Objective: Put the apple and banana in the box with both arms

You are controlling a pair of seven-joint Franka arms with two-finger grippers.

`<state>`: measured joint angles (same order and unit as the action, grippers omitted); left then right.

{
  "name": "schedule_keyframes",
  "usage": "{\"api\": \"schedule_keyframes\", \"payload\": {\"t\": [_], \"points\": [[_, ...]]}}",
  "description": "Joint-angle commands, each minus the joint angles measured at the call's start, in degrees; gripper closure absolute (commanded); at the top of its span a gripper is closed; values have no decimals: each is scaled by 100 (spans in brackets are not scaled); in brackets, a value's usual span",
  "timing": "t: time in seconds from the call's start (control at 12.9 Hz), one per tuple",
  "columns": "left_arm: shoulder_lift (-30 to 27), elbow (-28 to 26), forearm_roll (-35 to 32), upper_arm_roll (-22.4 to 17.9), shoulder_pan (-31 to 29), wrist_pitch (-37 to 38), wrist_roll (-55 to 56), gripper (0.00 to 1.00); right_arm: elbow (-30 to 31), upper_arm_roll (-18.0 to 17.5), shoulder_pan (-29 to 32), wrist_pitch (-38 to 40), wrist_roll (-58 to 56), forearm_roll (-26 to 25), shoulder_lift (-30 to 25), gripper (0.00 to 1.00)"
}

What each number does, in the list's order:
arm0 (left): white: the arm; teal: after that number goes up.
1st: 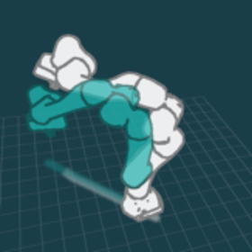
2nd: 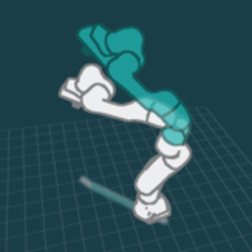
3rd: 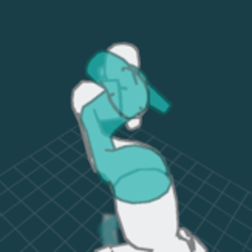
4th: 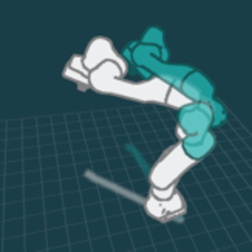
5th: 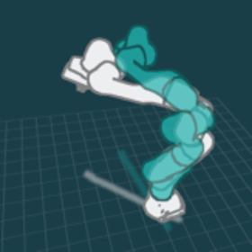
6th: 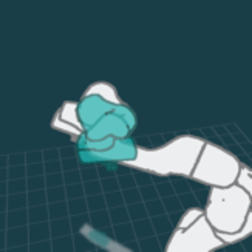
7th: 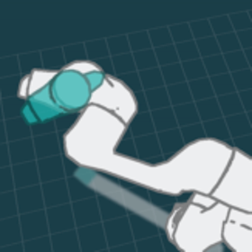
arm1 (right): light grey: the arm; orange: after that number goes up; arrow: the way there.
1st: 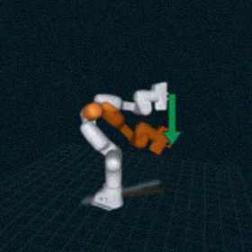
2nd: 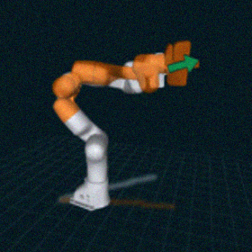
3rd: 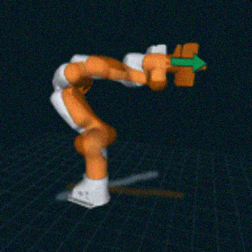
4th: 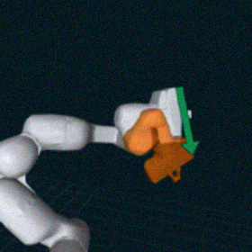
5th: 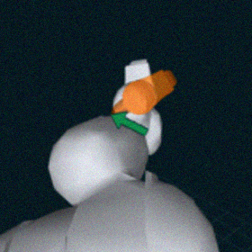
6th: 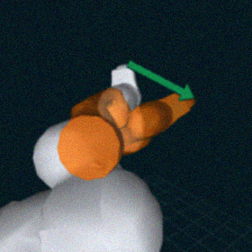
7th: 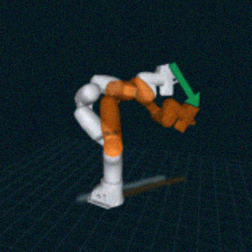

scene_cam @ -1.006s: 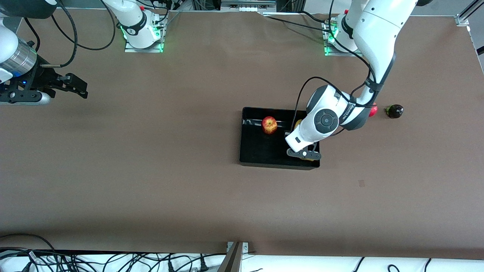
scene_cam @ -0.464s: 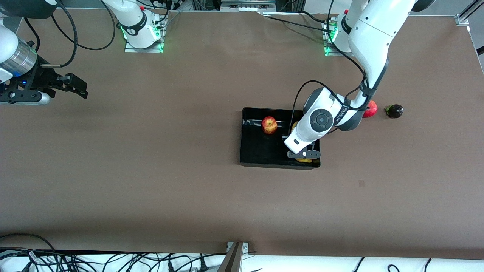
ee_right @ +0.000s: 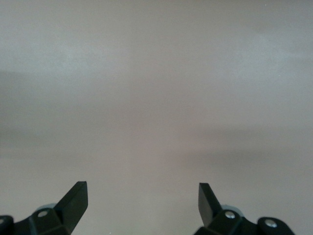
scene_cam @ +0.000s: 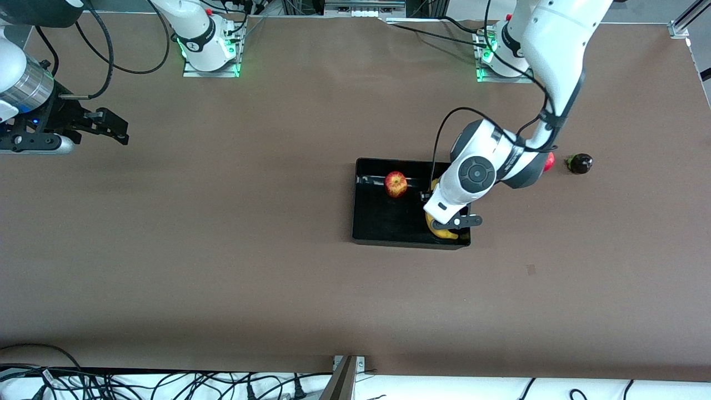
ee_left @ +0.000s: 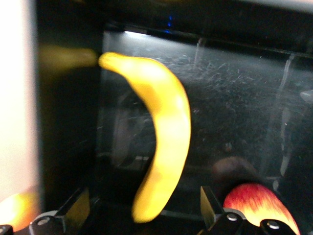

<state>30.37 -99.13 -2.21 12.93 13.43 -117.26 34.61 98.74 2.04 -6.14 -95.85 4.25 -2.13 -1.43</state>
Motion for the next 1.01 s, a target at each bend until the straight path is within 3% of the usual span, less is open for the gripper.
{"api": "schedule_keyframes", "payload": {"t": [0.0,0.15,0.31,0.77,0.93], "points": [[-443,341,-78,-89,-138,1026,-548,0,-118,-20,60,76,14,-42,38,0],[-821,473,340,-421,-401,1406,-988,0,-109,-20,60,76,14,-42,38,0],[-1181,632,730,-808,-709,1722,-2119,0,-118,-20,60,76,14,-42,38,0],[-2218,474,704,-2030,-1299,2075,-5135,0,-118,-11,60,76,14,-42,38,0],[-2648,465,643,-2216,-1194,2250,-5166,0,-109,-11,60,76,14,-42,38,0]]}}
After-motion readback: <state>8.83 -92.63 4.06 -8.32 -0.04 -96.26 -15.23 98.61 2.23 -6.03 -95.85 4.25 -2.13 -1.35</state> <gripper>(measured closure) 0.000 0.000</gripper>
